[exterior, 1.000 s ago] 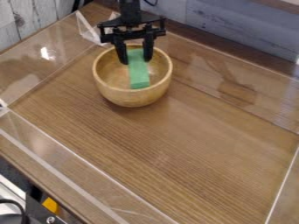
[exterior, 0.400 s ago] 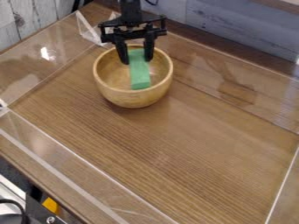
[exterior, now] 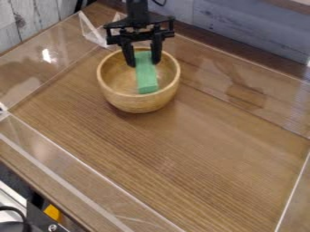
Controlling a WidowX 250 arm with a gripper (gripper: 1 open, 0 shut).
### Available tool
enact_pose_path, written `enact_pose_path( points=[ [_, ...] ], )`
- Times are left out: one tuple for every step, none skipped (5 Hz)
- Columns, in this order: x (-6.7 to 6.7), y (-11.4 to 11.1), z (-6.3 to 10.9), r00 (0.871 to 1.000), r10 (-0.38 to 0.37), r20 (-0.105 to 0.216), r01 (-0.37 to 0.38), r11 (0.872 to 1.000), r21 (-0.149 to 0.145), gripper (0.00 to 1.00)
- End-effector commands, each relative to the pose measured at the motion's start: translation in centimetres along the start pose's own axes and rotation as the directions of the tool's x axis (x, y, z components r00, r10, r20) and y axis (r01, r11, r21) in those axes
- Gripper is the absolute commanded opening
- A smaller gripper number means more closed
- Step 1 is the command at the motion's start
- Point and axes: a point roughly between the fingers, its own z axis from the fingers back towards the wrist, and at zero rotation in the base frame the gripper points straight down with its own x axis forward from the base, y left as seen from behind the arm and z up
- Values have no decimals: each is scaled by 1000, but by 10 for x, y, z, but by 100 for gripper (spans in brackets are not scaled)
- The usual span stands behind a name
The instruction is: Remove the green block from inside the brown bowl and put it on the table
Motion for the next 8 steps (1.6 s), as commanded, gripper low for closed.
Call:
enact_pose_path(
  points=[
    [-1,-12,46,992,-29,125,36,998,-53,0],
    [-2,-13,46,992,-34,125,41,998,-53,0],
    [-8,-21,43,990,-64,128,71,996,-50,0],
    [-14,-29,38,986,-100,130,106,993,-44,0],
    [-21,-33,39,983,-132,131,138,989,-42,0],
    [-28,-38,40,977,-168,131,175,984,-39,0],
    [-41,-47,32,960,-253,120,257,966,-18,0],
    [-53,-57,22,939,-326,106,328,945,2,0]
  ],
)
